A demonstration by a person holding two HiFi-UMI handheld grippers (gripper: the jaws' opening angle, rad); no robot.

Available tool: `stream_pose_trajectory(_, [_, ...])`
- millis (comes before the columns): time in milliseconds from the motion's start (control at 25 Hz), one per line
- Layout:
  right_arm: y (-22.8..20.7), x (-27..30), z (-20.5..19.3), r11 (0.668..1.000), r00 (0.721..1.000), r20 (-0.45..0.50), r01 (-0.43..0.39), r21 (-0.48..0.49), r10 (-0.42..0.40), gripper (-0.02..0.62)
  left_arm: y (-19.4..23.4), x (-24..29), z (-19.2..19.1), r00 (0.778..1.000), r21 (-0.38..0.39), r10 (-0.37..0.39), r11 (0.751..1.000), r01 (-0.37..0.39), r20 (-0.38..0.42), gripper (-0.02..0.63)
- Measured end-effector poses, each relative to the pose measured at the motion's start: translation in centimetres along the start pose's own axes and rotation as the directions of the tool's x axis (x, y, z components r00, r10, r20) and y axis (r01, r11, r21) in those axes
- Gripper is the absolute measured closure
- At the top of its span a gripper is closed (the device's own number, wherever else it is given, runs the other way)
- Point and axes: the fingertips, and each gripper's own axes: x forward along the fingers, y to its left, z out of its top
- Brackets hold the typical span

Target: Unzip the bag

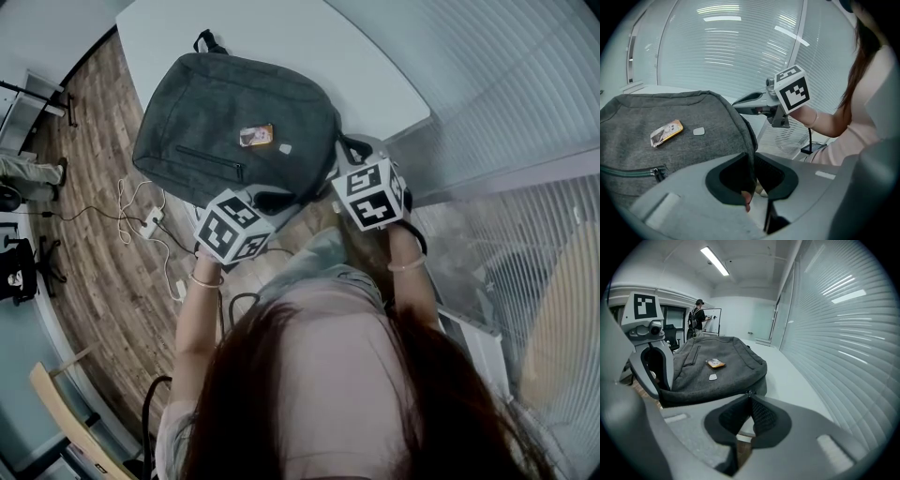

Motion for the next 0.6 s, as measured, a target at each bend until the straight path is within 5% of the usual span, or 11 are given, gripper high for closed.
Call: stream_pose_trajectory(600, [-1.7,1.3,0.9,0.995,1.0,0.02,0.014,-0.1,-0.012,0.583,0.0,0.0,0.0,0.999,-0.013,-0.041,0.999,0.041,0.005,0.543])
